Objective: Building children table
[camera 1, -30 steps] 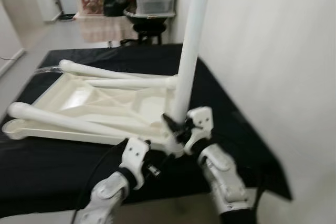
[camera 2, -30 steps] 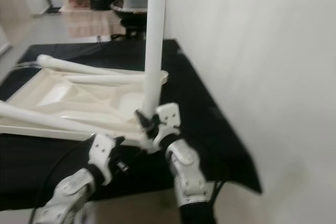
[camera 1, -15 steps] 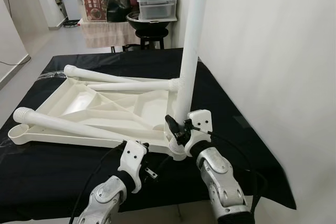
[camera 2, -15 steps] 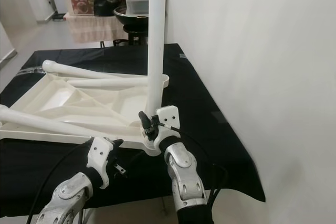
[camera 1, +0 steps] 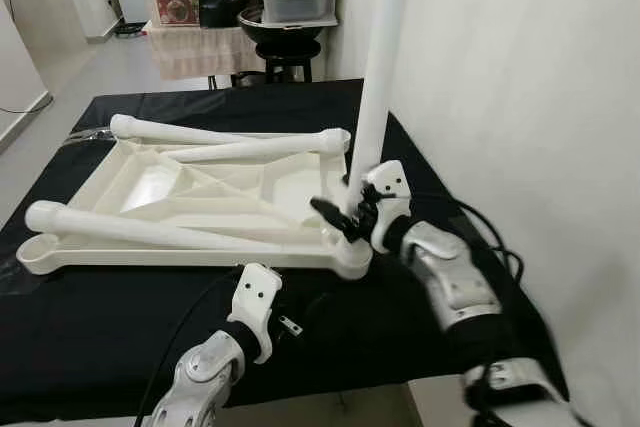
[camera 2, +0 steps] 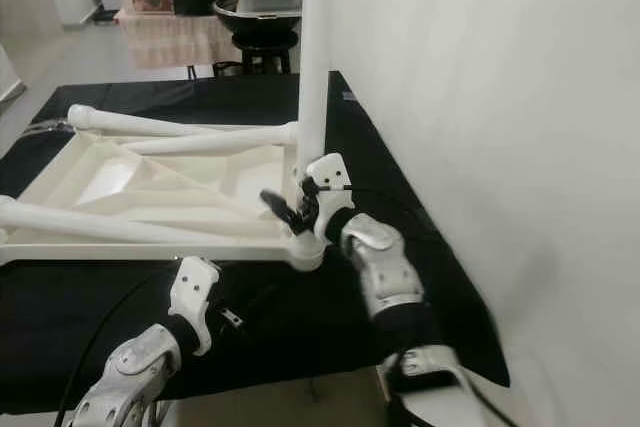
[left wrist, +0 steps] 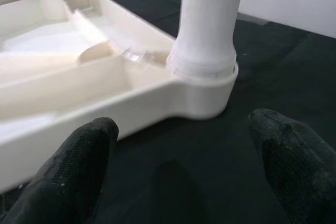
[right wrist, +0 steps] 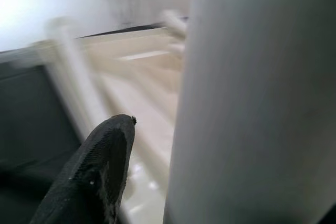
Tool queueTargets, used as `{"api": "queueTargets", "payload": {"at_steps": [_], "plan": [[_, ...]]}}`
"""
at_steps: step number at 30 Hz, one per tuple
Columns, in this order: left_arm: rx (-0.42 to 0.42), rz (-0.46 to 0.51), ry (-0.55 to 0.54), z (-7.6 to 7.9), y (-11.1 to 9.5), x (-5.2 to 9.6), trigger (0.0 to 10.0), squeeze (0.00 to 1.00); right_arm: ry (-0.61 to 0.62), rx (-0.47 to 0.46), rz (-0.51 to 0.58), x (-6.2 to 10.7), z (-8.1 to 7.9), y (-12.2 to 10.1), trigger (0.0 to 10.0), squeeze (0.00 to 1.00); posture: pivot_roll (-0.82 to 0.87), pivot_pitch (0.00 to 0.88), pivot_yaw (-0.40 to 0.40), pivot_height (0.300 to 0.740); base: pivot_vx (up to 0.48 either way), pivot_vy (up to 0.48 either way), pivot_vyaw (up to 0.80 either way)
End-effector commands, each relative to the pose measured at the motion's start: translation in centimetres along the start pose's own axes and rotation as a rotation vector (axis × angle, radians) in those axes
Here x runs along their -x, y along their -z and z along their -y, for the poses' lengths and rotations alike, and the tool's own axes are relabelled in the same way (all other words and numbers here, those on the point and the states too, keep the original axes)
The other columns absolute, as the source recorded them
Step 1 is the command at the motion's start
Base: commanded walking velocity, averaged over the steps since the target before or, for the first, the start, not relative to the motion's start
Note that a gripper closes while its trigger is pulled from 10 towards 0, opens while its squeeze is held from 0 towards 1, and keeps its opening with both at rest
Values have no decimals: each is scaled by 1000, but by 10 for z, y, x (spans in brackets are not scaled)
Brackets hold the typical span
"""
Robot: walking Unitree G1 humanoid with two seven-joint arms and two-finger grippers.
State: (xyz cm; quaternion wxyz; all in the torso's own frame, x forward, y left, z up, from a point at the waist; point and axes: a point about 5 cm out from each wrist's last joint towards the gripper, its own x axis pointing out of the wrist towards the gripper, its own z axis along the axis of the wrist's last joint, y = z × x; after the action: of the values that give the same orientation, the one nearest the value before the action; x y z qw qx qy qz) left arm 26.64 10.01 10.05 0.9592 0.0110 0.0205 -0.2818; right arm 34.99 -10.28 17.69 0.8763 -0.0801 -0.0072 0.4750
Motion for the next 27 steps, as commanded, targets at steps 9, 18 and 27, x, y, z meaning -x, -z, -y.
{"api": "queueTargets", "payload": {"at_steps": [9,18,27], "plan": [[4,-13,-1,5,5,-1,10000,0,-267,19,-34,-13,6,-7,10000,0,37,0,-95,740,0,0,0],[7,-7,-4,9,4,-1,10000,0,-305,-115,-5,-9,21,-13,0,0,45,0,-108,740,0,0,0],[16,-3,-2,9,3,0,10000,0,-340,-189,14,10,13,14,0,0,28,0,-98,740,0,0,0]]}}
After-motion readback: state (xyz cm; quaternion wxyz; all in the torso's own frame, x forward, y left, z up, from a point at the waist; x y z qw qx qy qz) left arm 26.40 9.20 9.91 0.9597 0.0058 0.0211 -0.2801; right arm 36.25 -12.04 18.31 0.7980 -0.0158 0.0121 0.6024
